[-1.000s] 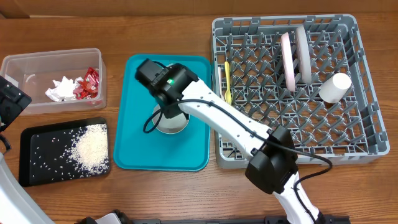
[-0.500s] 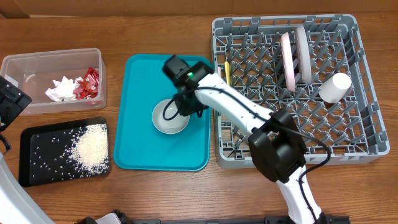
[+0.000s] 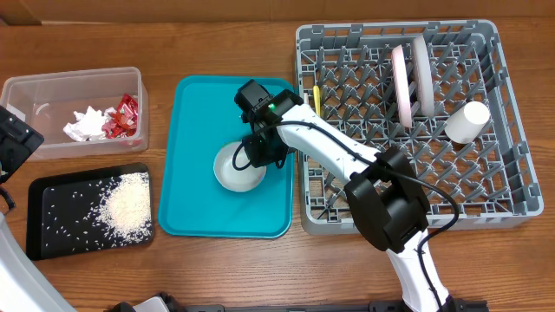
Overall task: Sort waste into correct bins and load items into the dishwasher rack
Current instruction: 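Grip the bowl rim with the right gripper and lift it, then carry the bowl with the right gripper into the rack beside the plates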
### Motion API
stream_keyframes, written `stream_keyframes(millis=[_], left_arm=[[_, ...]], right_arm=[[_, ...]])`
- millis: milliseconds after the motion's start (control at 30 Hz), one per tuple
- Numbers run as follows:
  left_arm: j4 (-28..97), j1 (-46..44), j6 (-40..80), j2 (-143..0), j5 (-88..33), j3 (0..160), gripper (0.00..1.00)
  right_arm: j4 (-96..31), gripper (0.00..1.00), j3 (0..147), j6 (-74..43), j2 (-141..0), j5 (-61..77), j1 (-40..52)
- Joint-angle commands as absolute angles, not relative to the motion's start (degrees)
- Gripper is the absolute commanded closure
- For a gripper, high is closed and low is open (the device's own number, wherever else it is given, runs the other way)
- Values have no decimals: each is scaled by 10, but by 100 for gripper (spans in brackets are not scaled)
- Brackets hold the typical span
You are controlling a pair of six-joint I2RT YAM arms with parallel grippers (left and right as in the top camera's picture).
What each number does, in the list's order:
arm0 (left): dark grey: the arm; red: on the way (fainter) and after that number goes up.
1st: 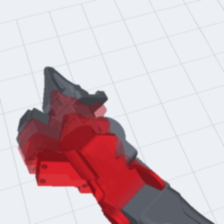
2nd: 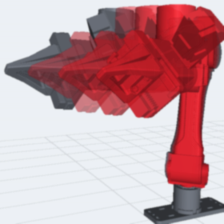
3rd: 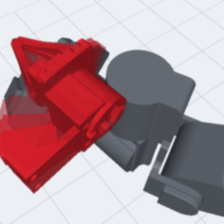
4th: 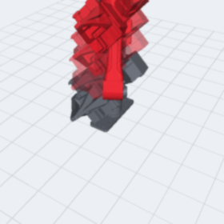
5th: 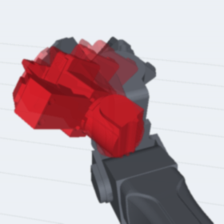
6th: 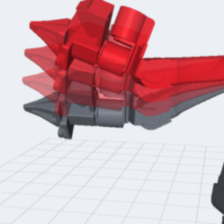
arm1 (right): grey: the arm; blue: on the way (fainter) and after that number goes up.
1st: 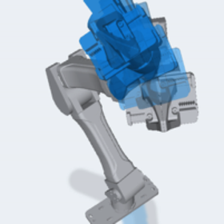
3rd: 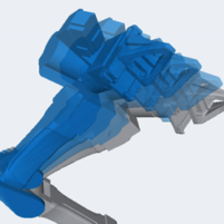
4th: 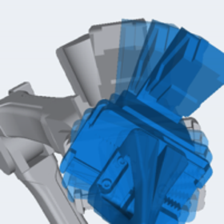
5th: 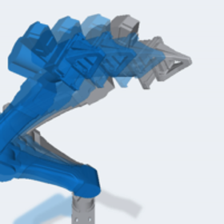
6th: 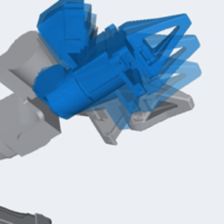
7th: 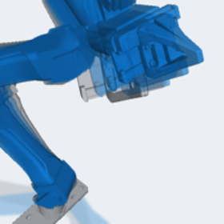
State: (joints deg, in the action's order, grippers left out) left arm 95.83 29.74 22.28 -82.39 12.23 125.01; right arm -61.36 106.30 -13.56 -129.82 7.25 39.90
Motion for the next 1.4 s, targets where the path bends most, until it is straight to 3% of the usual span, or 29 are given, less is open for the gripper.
stream_keyframes(millis=[0,367,700,1100,1367], left_arm=[[958,300,227,-824,124,1260,0],[957,300,227,-824,124,1260,0],[957,300,227,-824,124,1260,0],[957,300,227,-824,124,1260,0],[958,300,227,-824,124,1260,0]], right_arm=[[-609,96,1063,-134,-1300,65,402],[-636,96,1138,-148,-1225,132,401],[-768,96,1268,-152,-1136,-74,405],[-843,96,1271,-157,-1105,-396,392],[-881,96,1267,-134,-1136,-444,296]])
